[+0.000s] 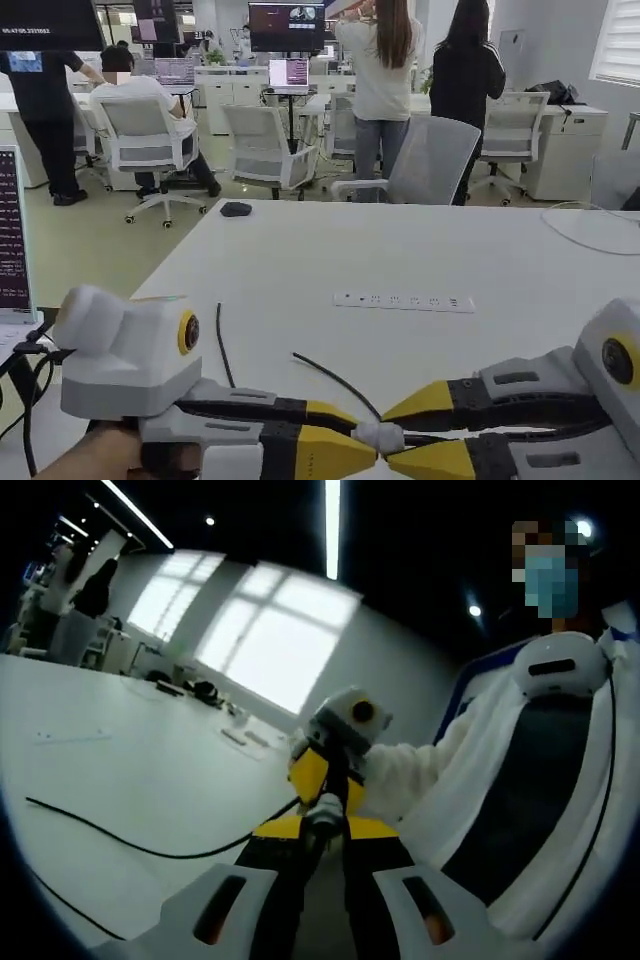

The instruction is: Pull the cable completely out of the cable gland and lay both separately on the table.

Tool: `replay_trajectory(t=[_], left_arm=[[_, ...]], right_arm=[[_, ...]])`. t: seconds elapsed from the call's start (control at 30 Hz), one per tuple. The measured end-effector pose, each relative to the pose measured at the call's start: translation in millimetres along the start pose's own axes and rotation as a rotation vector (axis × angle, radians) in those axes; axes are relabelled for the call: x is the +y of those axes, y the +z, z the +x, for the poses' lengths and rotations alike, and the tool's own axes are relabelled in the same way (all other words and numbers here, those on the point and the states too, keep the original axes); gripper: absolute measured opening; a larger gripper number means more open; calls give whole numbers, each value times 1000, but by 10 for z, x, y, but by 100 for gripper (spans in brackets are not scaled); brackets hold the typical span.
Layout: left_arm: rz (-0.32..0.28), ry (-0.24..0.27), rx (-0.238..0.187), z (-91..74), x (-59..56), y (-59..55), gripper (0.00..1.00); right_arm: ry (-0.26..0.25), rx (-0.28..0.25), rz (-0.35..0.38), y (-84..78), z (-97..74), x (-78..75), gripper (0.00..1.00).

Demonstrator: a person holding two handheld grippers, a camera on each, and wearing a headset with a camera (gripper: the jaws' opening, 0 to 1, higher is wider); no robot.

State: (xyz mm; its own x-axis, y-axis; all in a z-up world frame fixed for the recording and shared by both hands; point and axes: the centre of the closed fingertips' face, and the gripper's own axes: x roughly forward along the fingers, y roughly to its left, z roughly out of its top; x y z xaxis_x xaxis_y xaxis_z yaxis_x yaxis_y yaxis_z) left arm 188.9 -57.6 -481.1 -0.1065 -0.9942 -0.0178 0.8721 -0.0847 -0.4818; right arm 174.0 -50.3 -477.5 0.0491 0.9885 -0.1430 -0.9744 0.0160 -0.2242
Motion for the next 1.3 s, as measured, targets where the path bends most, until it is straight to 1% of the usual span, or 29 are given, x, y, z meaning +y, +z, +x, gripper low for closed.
replay_trajectory(t=[0.07,0.13,0.17,0.2,0.27,0.3,0.33,0.37,0.4,0.43,0.47,0.5,0.53,0.6,0.63,0.73,0.93,1.07,1.17,1.2,1.3], left_arm=[[5,0,-2,6,-2,1,13],[19,8,-8,5,8,16,14],[27,10,-9,4,7,22,14],[48,19,-13,6,16,34,14],[123,30,-12,16,28,54,14],[176,51,-18,14,47,84,14],[204,56,-17,11,44,95,15],[235,58,-9,3,37,102,15],[262,72,-7,0,49,114,15],[283,82,4,-3,56,113,15],[302,88,12,-4,59,111,15],[336,97,24,-5,70,106,15],[354,101,31,-2,69,101,15],[364,98,33,17,42,98,15],[383,100,34,31,37,101,15],[405,102,39,60,28,97,15],[413,102,49,54,45,96,15],[421,105,44,48,42,109,15],[426,110,45,52,43,106,15],[428,115,45,52,53,110,15],[429,115,39,49,60,124,15]], right_arm=[[0,-5,9,2,-7,-7,9],[-12,-13,10,5,-10,-27,10],[-16,-16,24,7,-9,-39,11],[-26,-17,72,1,-17,-57,12],[-17,-36,218,12,-45,-84,13],[-39,-56,296,8,-76,-156,17],[-47,-74,362,18,-99,-191,24],[-50,-102,445,36,-135,-225,29],[-48,-122,463,54,-160,-238,30],[-53,-130,466,56,-179,-255,28],[-66,-121,444,33,-208,-274,25],[-69,-117,452,20,-212,-285,25],[-65,-111,479,9,-215,-267,26],[-64,-114,484,12,-210,-259,26],[-61,-115,488,15,-201,-248,26],[-44,-104,509,-12,-149,-204,25],[-41,-100,524,-46,-132,-192,21],[-38,-97,535,-63,-133,-189,20],[-21,-90,554,-61,-121,-157,17],[-15,-94,557,-45,-115,-145,13],[-19,-96,560,-37,-109,-155,12]])
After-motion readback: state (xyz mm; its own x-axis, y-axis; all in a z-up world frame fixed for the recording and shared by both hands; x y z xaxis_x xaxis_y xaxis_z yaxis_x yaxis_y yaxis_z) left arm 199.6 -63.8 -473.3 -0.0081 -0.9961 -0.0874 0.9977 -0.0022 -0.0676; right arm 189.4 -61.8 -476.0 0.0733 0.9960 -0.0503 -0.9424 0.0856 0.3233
